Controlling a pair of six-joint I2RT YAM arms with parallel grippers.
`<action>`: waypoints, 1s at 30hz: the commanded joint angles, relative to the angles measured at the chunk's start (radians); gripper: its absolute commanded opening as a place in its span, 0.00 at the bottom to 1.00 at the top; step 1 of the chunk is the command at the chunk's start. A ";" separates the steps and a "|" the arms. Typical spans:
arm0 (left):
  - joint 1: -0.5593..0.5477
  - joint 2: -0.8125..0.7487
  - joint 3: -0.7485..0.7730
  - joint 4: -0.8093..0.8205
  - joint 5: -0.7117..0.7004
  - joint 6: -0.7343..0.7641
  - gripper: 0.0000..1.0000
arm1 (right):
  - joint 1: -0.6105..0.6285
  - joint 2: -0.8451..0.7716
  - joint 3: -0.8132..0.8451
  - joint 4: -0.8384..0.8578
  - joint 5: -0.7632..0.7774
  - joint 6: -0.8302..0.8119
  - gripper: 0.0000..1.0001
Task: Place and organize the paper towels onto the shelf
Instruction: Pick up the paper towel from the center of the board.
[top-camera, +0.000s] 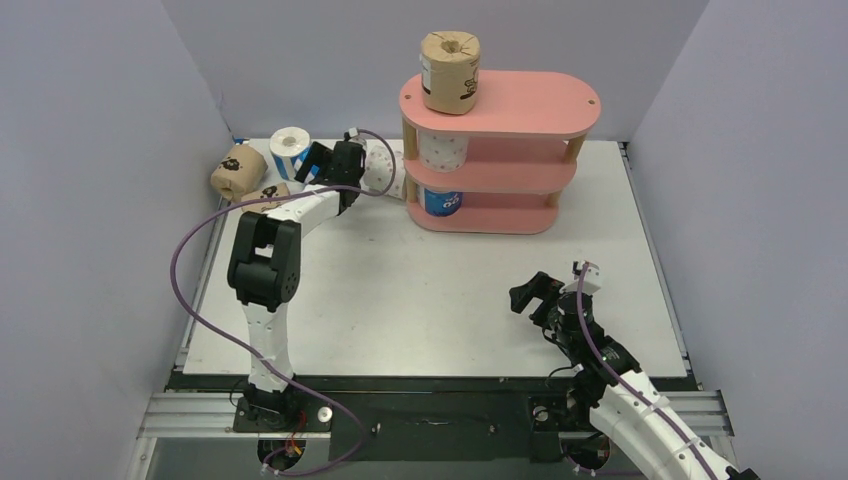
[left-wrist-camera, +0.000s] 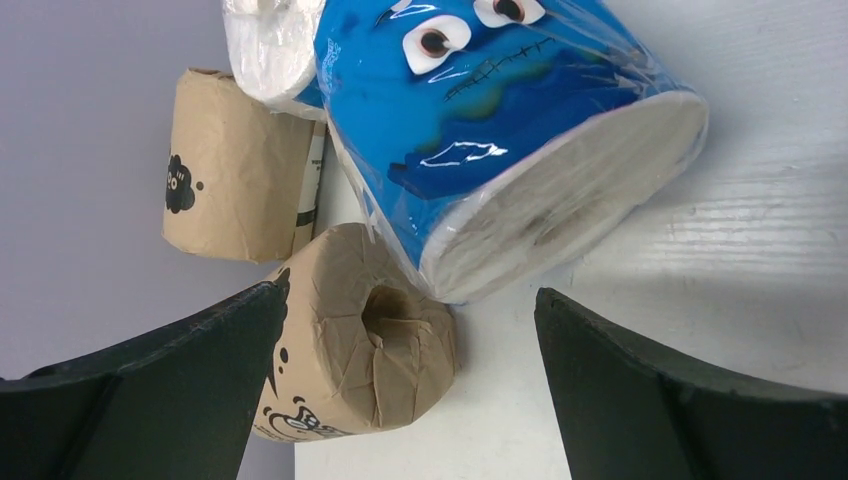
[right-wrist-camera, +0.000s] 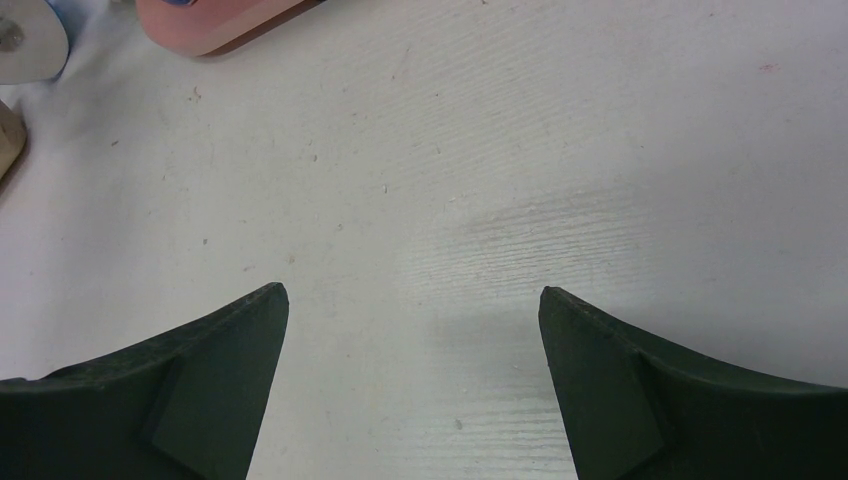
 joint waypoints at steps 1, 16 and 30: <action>0.003 0.037 0.042 0.147 -0.022 0.057 0.96 | 0.007 0.014 0.002 0.043 -0.006 -0.016 0.92; 0.021 0.116 0.039 0.363 -0.019 0.133 0.99 | 0.006 0.026 0.005 0.044 0.008 -0.016 0.91; 0.030 0.131 0.010 0.444 -0.008 0.133 0.69 | 0.006 0.042 0.009 0.045 0.011 -0.015 0.91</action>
